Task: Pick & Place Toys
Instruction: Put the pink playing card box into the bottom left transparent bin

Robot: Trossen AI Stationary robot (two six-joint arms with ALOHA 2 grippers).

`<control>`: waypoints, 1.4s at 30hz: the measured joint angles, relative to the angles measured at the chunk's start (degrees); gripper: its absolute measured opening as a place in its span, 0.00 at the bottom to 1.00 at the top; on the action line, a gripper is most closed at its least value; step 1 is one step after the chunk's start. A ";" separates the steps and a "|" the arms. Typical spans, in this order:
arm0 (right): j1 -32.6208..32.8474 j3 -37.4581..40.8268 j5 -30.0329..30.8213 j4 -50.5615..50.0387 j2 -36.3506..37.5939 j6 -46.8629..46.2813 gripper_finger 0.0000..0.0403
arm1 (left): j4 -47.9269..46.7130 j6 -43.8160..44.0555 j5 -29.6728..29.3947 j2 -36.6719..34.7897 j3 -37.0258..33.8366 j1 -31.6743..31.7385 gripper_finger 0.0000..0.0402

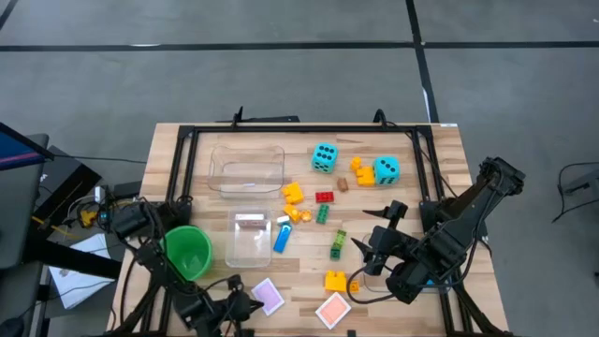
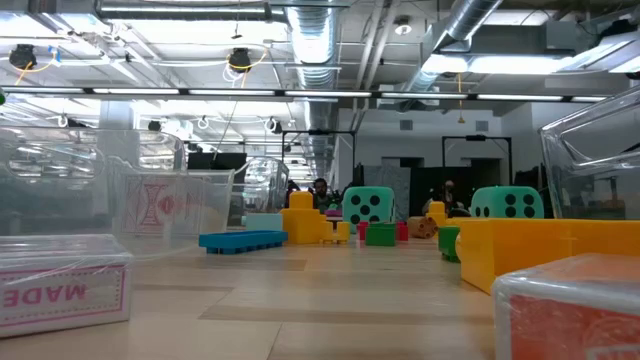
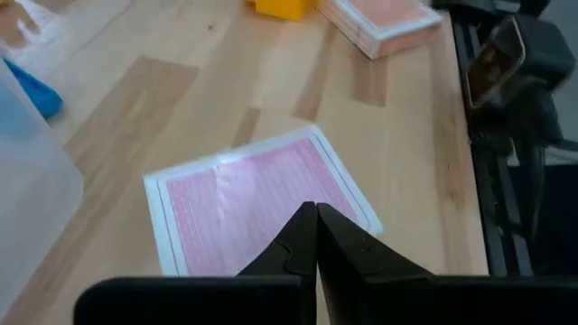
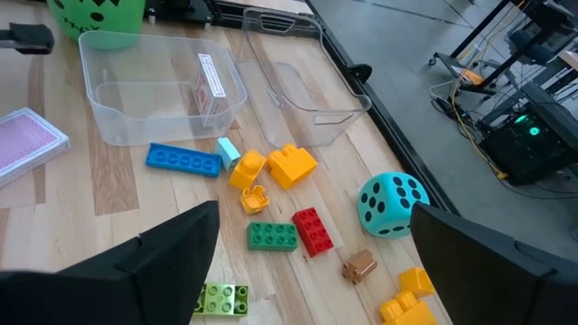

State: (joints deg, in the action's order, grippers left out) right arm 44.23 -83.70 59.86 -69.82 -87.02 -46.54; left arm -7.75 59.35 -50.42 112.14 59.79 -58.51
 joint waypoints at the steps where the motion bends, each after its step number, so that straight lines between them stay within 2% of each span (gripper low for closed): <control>1: -0.01 0.00 0.00 0.00 0.00 0.00 0.88 | -0.11 0.00 -0.04 0.00 0.02 0.03 0.00; 8: -0.02 0.00 0.00 -0.02 0.00 0.00 0.88 | -0.88 1.01 3.41 0.04 0.04 -0.28 0.00; 13: -0.02 0.00 0.00 0.00 0.00 0.00 0.88 | -1.30 1.11 1.27 0.04 0.06 -0.25 0.00; 27: -0.02 0.00 0.00 -0.02 0.00 0.02 0.88 | -0.91 2.60 3.23 2.63 0.33 0.09 0.00; 33: -0.04 0.00 0.00 -0.02 0.00 0.02 0.88 | -1.44 2.64 5.38 1.88 0.31 -0.36 0.00; 36: -0.04 0.00 -0.02 -0.02 0.00 0.00 0.88 | -1.75 2.93 9.77 2.13 0.09 -0.47 0.00; 42: -0.04 0.00 -0.04 -0.02 0.00 0.00 0.88 | -2.03 2.74 10.52 2.05 0.11 -0.30 0.00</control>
State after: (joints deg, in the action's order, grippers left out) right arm 44.18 -83.70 59.81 -69.84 -87.02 -46.54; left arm -9.78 62.09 -39.90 114.19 59.90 -58.81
